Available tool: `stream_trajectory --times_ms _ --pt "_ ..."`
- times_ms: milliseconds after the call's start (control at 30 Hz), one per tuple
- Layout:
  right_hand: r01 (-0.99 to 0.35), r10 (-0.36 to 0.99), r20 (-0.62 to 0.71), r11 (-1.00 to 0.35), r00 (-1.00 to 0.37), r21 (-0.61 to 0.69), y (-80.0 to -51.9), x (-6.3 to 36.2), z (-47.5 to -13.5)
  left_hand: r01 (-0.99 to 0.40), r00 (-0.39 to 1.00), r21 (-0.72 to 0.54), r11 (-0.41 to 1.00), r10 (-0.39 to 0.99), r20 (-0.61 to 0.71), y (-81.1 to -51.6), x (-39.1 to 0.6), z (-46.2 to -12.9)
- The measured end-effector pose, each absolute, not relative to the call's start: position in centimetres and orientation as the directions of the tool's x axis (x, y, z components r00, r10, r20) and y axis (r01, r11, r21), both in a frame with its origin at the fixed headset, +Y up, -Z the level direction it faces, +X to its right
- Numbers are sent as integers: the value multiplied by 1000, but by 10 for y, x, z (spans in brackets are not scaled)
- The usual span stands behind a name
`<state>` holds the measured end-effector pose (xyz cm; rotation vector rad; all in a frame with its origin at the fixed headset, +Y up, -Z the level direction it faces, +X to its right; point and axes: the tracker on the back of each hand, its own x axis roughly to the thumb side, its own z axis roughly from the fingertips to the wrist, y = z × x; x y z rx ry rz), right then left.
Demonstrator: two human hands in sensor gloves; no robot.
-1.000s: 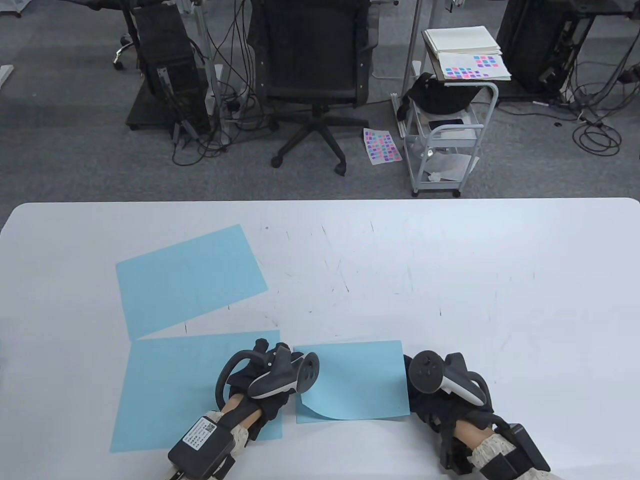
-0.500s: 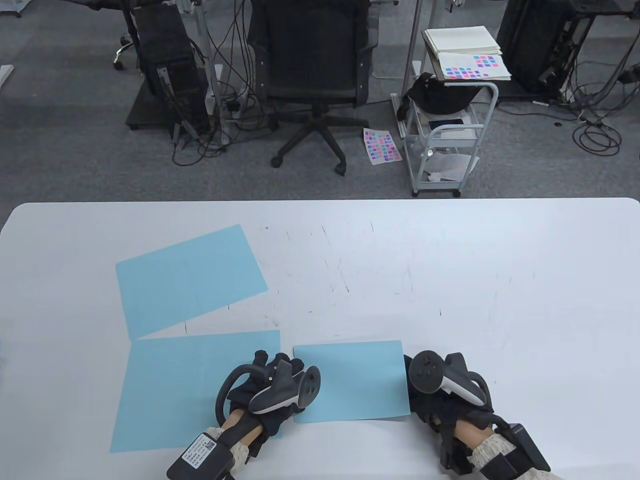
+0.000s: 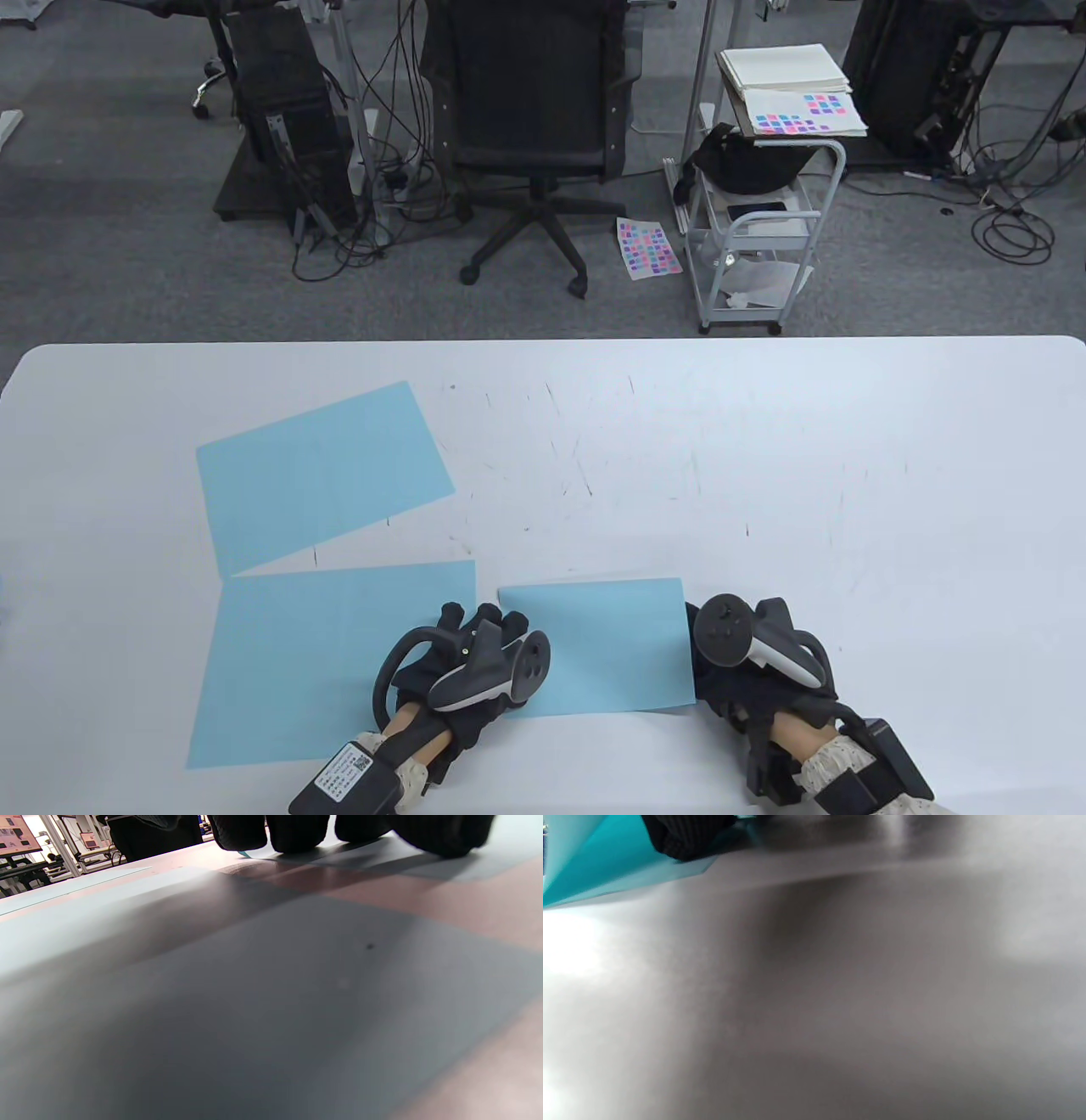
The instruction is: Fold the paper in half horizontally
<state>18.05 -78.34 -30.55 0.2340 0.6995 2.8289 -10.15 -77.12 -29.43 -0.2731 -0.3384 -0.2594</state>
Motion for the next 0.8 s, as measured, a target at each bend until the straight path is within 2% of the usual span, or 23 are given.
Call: stream_trajectory --times_ms 167,300,433,600,800 --pt "-187 240 57 -864 -969 467 -770 187 -309 286 917 -260 922 -185 352 -773 -104 -296" --pt "-219 228 -23 -896 -973 386 -748 198 -315 285 917 -257 923 -185 354 -773 -105 -296" --pt "-231 229 -46 -923 -972 307 -724 195 -320 291 914 -247 924 -192 358 -772 -105 -296" --pt "-250 278 62 -926 -959 282 -707 154 -326 283 915 -248 926 -183 360 -772 -106 -295" --pt "-188 269 217 -924 -938 332 -719 95 -331 285 913 -247 926 -183 365 -773 -106 -295"
